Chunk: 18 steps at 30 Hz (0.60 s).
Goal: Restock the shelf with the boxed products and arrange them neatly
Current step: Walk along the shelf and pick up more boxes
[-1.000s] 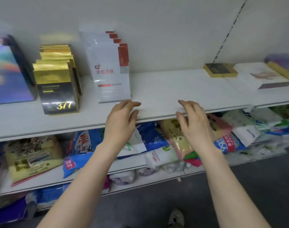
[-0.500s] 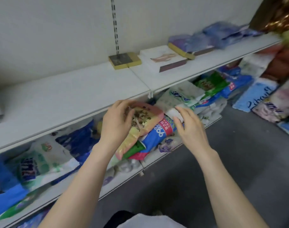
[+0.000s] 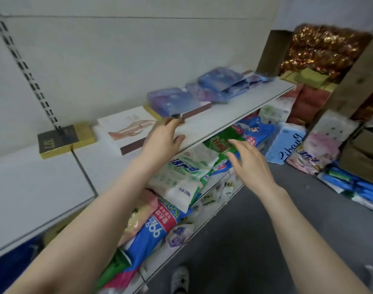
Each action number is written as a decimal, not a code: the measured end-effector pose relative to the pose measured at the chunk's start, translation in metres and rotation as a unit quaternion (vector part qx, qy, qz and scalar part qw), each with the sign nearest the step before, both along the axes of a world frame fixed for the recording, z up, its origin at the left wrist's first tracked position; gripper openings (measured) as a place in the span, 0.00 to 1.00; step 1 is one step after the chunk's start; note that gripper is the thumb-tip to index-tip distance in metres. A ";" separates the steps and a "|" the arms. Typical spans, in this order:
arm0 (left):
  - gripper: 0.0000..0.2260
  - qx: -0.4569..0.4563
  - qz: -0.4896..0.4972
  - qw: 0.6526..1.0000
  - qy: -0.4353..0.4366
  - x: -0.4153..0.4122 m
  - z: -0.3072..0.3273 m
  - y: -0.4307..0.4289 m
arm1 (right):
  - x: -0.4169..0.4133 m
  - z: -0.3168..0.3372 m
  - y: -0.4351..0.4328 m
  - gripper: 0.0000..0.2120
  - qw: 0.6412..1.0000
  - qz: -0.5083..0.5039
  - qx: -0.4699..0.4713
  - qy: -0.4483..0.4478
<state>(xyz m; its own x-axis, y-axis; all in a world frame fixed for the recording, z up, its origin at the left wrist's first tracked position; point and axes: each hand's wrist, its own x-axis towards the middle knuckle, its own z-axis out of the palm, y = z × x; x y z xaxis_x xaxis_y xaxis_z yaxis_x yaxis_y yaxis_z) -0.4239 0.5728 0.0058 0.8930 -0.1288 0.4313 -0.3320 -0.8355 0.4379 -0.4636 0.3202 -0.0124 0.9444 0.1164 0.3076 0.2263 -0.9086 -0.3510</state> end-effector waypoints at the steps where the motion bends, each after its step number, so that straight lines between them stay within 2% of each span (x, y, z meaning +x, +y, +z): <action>1: 0.18 0.004 -0.001 1.000 -0.001 0.024 0.003 -0.004 | 0.017 0.002 -0.007 0.22 1.000 -0.001 -0.005 -0.003; 6: 0.22 0.061 0.032 0.997 0.035 0.139 0.005 -0.012 | 0.101 0.013 -0.032 0.22 1.000 -0.008 0.008 0.004; 10: 0.28 0.178 0.045 0.972 0.148 0.206 -0.001 -0.012 | 0.163 0.011 -0.049 0.20 1.000 -0.001 0.020 -0.012; 13: 0.30 0.266 0.056 0.947 0.171 0.217 -0.006 -0.017 | 0.206 0.011 -0.054 0.20 0.999 0.007 0.034 -0.010; 16: 0.32 0.275 0.046 0.947 0.158 0.208 -0.008 -0.027 | 0.253 0.015 -0.056 0.22 0.999 0.028 0.013 -0.033; 18: 0.31 0.268 0.035 0.954 0.133 0.199 -0.007 -0.034 | 0.290 0.018 -0.055 0.28 0.996 0.076 -0.015 -0.050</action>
